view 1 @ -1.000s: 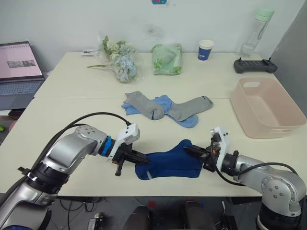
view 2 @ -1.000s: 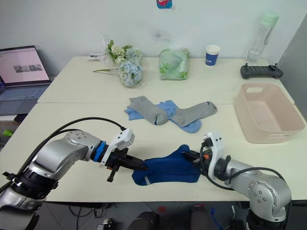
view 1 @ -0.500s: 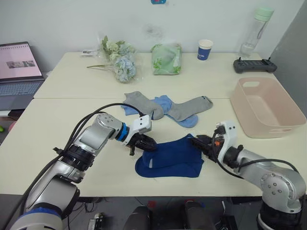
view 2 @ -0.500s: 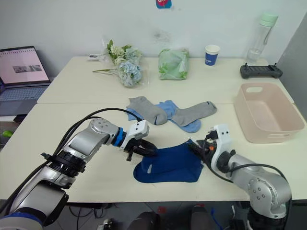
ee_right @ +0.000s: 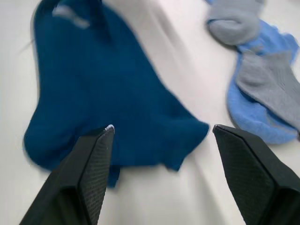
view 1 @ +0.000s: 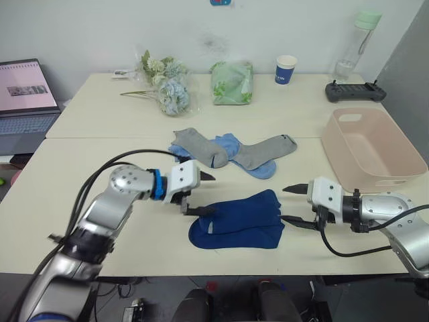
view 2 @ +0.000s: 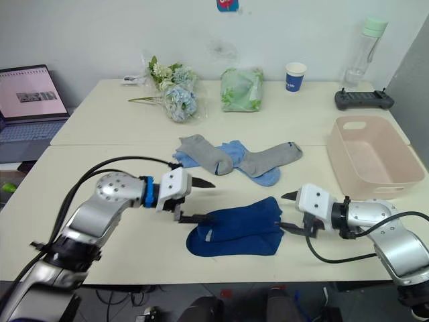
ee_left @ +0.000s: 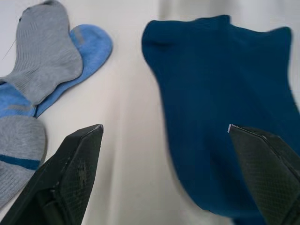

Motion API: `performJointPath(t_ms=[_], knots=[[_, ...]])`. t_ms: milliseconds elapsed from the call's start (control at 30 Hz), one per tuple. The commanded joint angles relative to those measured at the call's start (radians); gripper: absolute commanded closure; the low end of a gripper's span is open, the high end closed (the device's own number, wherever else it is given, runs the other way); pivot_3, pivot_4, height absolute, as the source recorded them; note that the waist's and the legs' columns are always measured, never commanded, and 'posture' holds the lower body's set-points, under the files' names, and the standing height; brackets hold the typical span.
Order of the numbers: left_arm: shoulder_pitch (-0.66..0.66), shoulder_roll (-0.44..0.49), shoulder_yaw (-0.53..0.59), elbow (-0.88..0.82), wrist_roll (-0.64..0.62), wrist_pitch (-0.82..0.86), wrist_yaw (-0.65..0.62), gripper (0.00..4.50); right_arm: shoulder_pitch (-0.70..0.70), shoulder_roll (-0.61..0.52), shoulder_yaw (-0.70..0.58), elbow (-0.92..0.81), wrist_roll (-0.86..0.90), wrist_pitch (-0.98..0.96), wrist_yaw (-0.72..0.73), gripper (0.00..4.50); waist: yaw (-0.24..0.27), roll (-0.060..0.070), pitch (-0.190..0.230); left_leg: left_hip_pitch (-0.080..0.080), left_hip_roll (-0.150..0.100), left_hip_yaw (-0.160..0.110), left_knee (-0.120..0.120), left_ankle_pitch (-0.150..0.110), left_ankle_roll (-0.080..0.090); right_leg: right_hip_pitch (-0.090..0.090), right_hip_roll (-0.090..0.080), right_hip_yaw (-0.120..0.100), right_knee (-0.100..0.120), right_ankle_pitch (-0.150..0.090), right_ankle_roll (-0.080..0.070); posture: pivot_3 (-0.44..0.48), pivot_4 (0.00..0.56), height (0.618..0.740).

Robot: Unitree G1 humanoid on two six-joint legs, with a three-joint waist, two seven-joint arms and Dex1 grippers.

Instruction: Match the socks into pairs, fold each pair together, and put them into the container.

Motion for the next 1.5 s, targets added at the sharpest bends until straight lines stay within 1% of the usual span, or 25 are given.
performJointPath(t_ms=[33,133,233,300,400,533,600,633,700,800,900,967,1000,1033,1167,1300,1433,1500], knots=[[0.079,0.02,0.027,-0.131,-0.002,-0.056,0.016,0.03,-0.031,-0.009,0.024,0.091,-0.086,-0.219,0.061,0.88,0.004,0.0,0.0,0.0,0.0,-0.001,0.0,0.0,0.0,0.001,0.0,-0.001,0.0,0.0,0.0,0.0,0.15,0.74],[0.18,-0.002,0.008,-0.163,0.072,-0.115,0.094,0.03,-0.069,0.018,0.064,0.168,-0.143,-0.33,0.079,0.88,0.007,0.0,0.0,0.001,0.0,-0.001,0.0,0.0,0.0,0.003,0.0,-0.001,-0.001,0.0,0.0,0.0,0.15,0.74],[0.219,-0.022,-0.002,-0.151,0.12,-0.144,0.15,0.03,-0.068,0.035,0.084,0.18,-0.149,-0.352,0.098,0.88,0.009,0.0,0.0,0.001,0.0,-0.002,0.0,0.0,0.0,0.003,0.0,-0.001,-0.002,0.0,0.0,0.0,0.15,0.74],[0.249,-0.013,-0.013,-0.14,0.157,-0.182,0.16,0.03,-0.065,0.042,0.094,0.186,-0.159,-0.367,0.1,0.88,0.01,0.0,0.0,0.0,0.0,-0.003,0.0,0.0,0.0,0.003,0.0,-0.001,-0.002,0.0,0.0,0.0,0.15,0.74],[0.267,-0.009,-0.023,-0.128,0.203,-0.226,0.177,0.03,-0.068,0.059,0.107,0.207,-0.178,-0.389,0.098,0.88,0.011,0.0,0.0,0.001,0.0,-0.002,0.0,0.0,0.0,0.003,0.0,-0.001,-0.002,0.0,0.0,0.0,0.15,0.74],[0.259,-0.024,-0.03,-0.111,0.218,-0.238,0.192,0.03,-0.089,0.078,0.121,0.245,-0.209,-0.417,0.089,0.88,0.011,0.0,0.0,0.001,0.0,-0.002,0.0,0.0,0.0,0.003,0.0,-0.001,-0.002,0.0,0.0,0.0,0.15,0.74],[0.258,-0.035,-0.028,-0.104,0.216,-0.235,0.203,0.42,-0.097,0.083,0.125,0.266,-0.226,-0.436,0.087,0.88,0.011,0.0,0.0,0.001,0.0,-0.002,0.0,0.0,0.0,0.003,0.0,-0.001,-0.001,0.0,0.0,0.0,0.15,0.74],[0.259,-0.038,-0.029,-0.105,0.213,-0.231,0.202,0.63,-0.103,0.09,0.123,0.276,-0.227,-0.444,0.083,1.06,0.011,0.0,0.0,0.001,0.0,-0.002,0.0,0.0,0.0,0.003,0.0,-0.001,-0.001,0.0,0.0,0.0,0.15,0.74],[0.26,-0.039,-0.031,-0.11,0.206,-0.223,0.197,1.25,-0.112,0.096,0.12,0.284,-0.215,-0.444,0.092,1.47,0.011,0.0,0.0,0.001,0.0,-0.002,0.0,0.0,0.0,0.003,0.0,-0.002,-0.002,0.0,0.0,0.0,0.15,0.74],[0.263,-0.031,-0.036,-0.115,0.203,-0.226,0.183,2.32,-0.118,0.089,0.113,0.281,-0.194,-0.438,0.118,2.6,0.011,0.0,0.0,0.001,0.0,-0.002,0.0,0.0,0.0,0.003,0.0,-0.002,-0.001,0.0,0.0,0.0,0.15,0.74],[0.258,-0.034,-0.037,-0.111,0.195,-0.221,0.174,3.24,-0.118,0.092,0.105,0.272,-0.175,-0.424,0.127,3.62,0.011,0.0,0.0,0.001,0.0,-0.002,0.0,0.0,0.0,0.003,0.0,-0.002,-0.001,0.0,0.0,0.0,0.15,0.74],[0.254,-0.037,-0.033,-0.11,0.189,-0.219,0.169,3.96,-0.116,0.089,0.104,0.255,-0.167,-0.413,0.134,4.41,0.011,0.0,0.0,0.001,0.0,-0.003,0.0,0.0,0.0,0.003,0.0,-0.001,-0.001,0.0,0.0,0.0,0.15,0.74],[0.252,-0.037,-0.031,-0.109,0.186,-0.218,0.166,4.31,-0.116,0.088,0.105,0.25,-0.164,-0.409,0.138,4.5,0.011,0.0,0.0,0.001,0.0,-0.002,0.0,0.0,0.0,0.003,0.0,-0.001,-0.001,0.0,0.0,0.0,0.15,0.74],[0.25,-0.037,-0.028,-0.106,0.184,-0.219,0.164,4.47,-0.115,0.089,0.104,0.246,-0.162,-0.406,0.137,4.5,0.011,0.0,0.0,0.001,0.0,-0.002,0.0,0.0,0.0,0.003,0.0,-0.001,-0.001,0.0,0.0,0.0,0.15,0.74],[0.242,-0.044,-0.01,-0.104,0.139,-0.19,0.157,4.47,-0.109,0.089,0.102,0.227,-0.139,-0.371,0.148,4.5,0.011,0.0,0.0,0.001,0.0,-0.003,0.0,0.0,0.0,0.003,0.0,-0.002,-0.001,0.0,0.0,0.0,0.15,0.74],[0.241,-0.044,0.018,-0.127,0.052,-0.11,0.139,4.47,-0.103,0.082,0.096,0.186,-0.101,-0.312,0.168,4.5,0.01,0.0,0.0,0.001,0.0,-0.003,0.0,0.0,0.0,0.003,0.0,-0.001,-0.001,0.0,0.0,0.0,0.15,0.74],[0.237,-0.036,0.068,-0.143,-0.033,-0.067,0.131,4.47,-0.095,0.064,0.075,0.067,-0.001,-0.133,0.185,4.5,0.011,0.0,0.0,0.001,0.0,-0.003,0.0,0.0,0.0,0.003,0.0,-0.001,-0.001,0.0,0.0,0.0,0.15,0.74],[0.231,-0.03,0.096,-0.152,-0.076,-0.031,0.121,4.47,-0.118,0.069,0.055,0.04,0.026,-0.081,0.171,4.5,0.01,0.0,0.0,0.001,0.0,-0.004,0.0,0.0,0.0,0.003,0.0,-0.001,-0.001,0.0,0.0,0.0,0.15,0.74]])
